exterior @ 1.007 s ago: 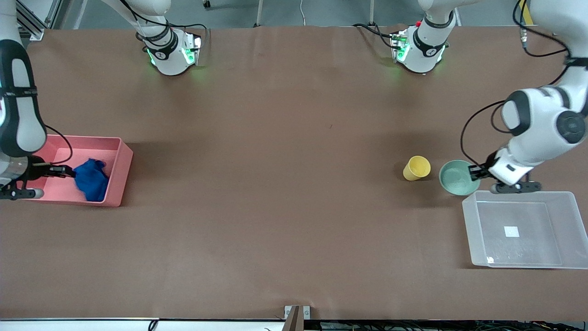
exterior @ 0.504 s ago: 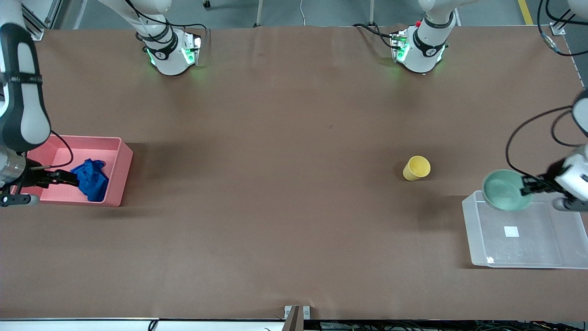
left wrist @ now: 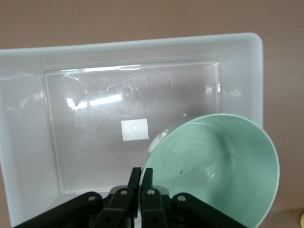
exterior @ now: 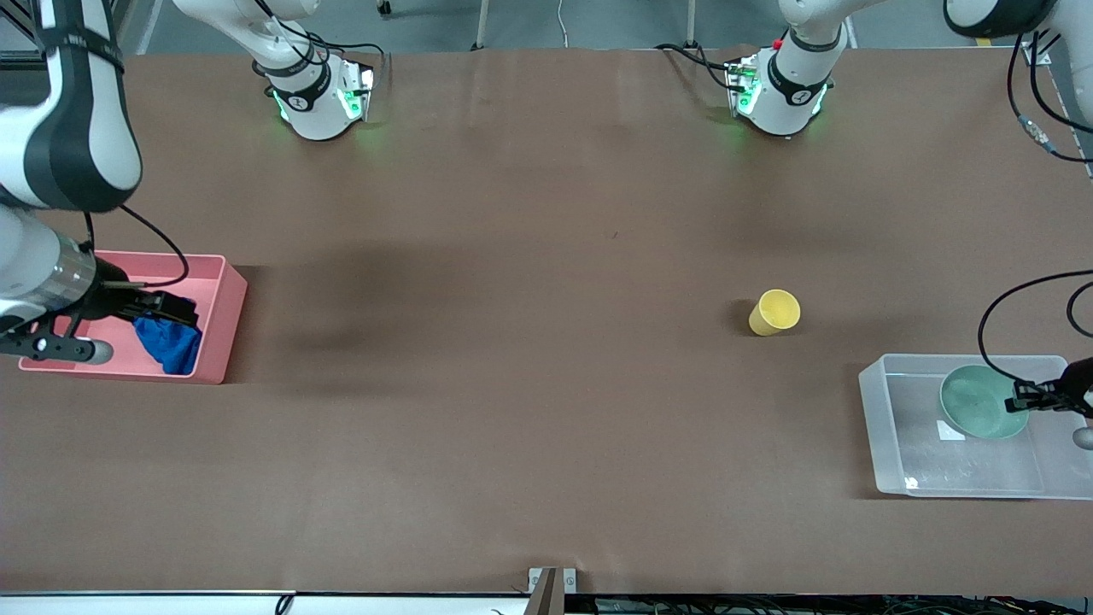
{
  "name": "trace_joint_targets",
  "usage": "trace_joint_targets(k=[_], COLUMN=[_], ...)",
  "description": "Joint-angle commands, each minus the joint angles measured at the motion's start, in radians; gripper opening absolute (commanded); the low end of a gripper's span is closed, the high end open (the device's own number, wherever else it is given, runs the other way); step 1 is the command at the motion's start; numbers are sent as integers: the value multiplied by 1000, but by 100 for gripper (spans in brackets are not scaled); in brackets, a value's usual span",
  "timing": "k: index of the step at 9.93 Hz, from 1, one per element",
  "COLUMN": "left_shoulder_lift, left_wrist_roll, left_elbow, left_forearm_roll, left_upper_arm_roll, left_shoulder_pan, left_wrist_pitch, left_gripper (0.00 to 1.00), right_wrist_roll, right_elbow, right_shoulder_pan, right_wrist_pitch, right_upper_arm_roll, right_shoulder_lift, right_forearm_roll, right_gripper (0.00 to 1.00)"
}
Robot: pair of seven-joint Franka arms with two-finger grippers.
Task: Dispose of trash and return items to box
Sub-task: 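Release the cloth in the bin while the left gripper carries the bowl, then lower the green bowl into the clear box and open the left gripper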
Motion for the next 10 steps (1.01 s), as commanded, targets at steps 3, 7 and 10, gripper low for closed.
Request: trace_joint_targets(k=[3,7,10], left_shoulder_lift=[137,182,196], left_wrist_roll=[-2,-11,-34], left_elbow=[56,26,25], left_forearm_roll=[14,14,14], left_upper_arm_roll=[29,31,31], left_shoulder_pan=[-18,-18,-23], left_wrist_pitch=[87,111,118], left_gripper=[0,2,59], right_wrist_roll=[-1,-116,-134], right_elbow=[53,59,79], right_shoulder_pan=[-19,-42,-39], right_wrist_pitch=[-175,-226,-249], right_upper_arm_roll=[-17,-18,-13], right_shoulder_lift=[-191,-228,-227], right_forearm_roll=[0,0,-2], right_gripper=[100,100,100])
